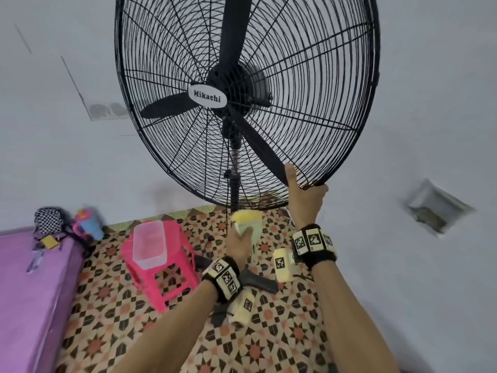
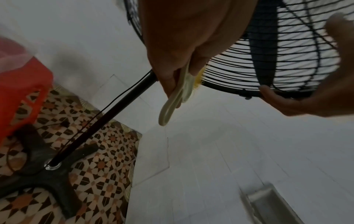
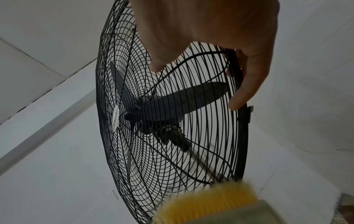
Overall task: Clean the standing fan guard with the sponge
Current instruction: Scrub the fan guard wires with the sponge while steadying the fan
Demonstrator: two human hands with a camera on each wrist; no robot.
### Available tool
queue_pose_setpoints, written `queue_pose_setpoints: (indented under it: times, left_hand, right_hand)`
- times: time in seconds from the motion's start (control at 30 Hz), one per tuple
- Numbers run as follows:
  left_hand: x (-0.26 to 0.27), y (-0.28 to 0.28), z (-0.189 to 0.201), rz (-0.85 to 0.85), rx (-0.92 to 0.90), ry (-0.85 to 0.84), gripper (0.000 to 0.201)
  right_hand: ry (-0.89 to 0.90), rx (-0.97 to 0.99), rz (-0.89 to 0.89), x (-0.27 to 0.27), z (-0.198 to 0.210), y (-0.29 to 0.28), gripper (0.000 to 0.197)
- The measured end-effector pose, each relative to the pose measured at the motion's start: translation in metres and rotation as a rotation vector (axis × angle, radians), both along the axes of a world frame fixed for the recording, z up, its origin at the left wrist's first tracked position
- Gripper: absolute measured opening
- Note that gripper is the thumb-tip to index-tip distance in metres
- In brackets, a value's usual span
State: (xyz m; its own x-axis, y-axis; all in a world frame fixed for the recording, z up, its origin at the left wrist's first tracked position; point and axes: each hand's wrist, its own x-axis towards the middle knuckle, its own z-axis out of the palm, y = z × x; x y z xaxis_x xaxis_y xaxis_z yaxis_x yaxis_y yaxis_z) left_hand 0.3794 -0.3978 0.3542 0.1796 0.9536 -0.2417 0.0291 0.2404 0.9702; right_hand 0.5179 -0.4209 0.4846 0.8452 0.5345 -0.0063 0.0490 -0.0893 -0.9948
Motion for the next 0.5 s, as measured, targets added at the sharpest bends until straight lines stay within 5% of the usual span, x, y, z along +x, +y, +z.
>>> queue_pose_setpoints:
  times: [0.27,0.37,0.5]
  left_hand:
    - [-0.020,-0.025,0.016,0.038,0.021,-0.180,0.029]
    - [-0.018,-0.035,0.014,-0.060,0.070,-0.083,0.023]
    - [0.005,-0.014,0.017,0.012,-0.004,-0.043,0.013]
  right_hand:
    - [-0.013,-0.028,-0.005,0.002,-0.001,0.002,0.115]
    - [-0.013,-0.012,-0.022,0.000,-0.003,0.004,0.114]
    - [-0.010,-0.028,-0.001,0.002,-0.004,0.003,0.125]
